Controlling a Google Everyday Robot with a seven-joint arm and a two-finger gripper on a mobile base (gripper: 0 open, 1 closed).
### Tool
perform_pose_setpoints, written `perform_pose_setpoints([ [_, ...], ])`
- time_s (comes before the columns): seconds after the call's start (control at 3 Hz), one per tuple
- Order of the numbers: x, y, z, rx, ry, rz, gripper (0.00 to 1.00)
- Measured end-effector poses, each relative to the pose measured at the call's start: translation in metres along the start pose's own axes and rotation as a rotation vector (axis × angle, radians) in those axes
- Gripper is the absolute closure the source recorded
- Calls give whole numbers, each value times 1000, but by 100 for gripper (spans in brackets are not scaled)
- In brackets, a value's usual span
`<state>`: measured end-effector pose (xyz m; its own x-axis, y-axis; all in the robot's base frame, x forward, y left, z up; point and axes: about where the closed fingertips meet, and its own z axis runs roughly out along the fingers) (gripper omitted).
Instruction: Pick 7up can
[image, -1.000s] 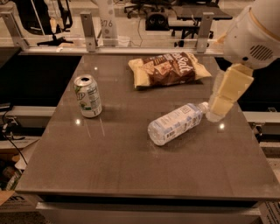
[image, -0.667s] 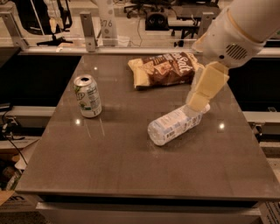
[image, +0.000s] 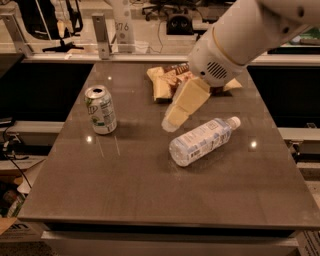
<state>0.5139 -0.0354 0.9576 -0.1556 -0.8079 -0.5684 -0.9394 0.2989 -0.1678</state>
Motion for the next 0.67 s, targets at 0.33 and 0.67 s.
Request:
perform_pose_setpoints([
  [0.33, -22, 0, 33, -5, -54, 13, 0],
  [0.67, -41, 3, 67, -37, -96, 20, 0],
])
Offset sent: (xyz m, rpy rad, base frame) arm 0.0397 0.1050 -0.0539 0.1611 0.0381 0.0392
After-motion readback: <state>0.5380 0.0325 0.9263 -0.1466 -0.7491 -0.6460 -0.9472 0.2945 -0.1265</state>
